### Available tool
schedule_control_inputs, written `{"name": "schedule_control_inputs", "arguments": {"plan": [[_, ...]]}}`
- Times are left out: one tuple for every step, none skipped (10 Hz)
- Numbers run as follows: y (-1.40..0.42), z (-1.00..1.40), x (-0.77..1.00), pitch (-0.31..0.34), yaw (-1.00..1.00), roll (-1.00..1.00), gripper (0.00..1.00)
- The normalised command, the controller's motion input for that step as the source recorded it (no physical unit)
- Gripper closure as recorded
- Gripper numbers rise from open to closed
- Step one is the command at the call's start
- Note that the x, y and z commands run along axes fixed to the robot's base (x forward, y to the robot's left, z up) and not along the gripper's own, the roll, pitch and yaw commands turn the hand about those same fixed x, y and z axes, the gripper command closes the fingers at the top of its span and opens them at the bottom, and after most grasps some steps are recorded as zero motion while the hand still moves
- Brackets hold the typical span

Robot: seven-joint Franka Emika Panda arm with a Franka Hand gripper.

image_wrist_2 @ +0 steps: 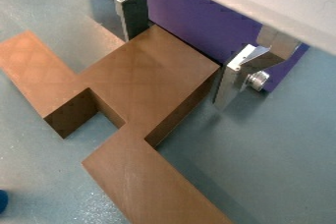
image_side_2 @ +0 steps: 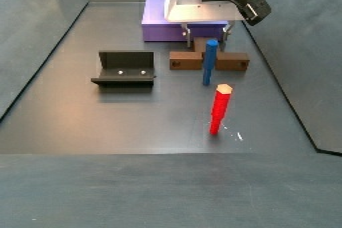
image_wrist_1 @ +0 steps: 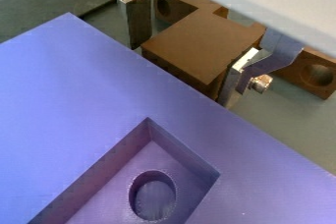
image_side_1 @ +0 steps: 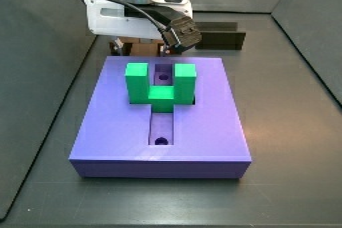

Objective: Pick up the brown object. Move up. Place the brown object on the fixture. Regrasp the brown object. Move to above the board. Insert the brown object.
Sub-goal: Pick up the brown object.

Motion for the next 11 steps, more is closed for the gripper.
{"name": "schedule_control_inputs", "arguments": {"plan": [[0.04,-0.07,0.00,-0.034,0.00,0.01,0.00],[0.09,-0.13,0.00,-0.030,0.00,0.01,0.00],[0.11,-0.10,0.00,-0.004,0.00,0.03,0.00],[0.03,-0.03,0.00,0.000,0.00,0.00,0.00],[0.00,0.00,0.00,0.000,0.00,-0.01,0.00],[0.00,-0.01,0.00,0.000,0.00,-0.01,0.00],[0.00,-0.05,0.00,0.000,0.00,0.00,0.00],[0.00,-0.05,0.00,0.000,0.00,0.00,0.00],[0.00,-0.05,0.00,0.000,-0.03,0.00,0.00],[0.00,-0.06,0.00,0.000,-0.07,0.00,0.00],[0.00,-0.05,0.00,0.000,-0.06,0.00,0.00]]}}
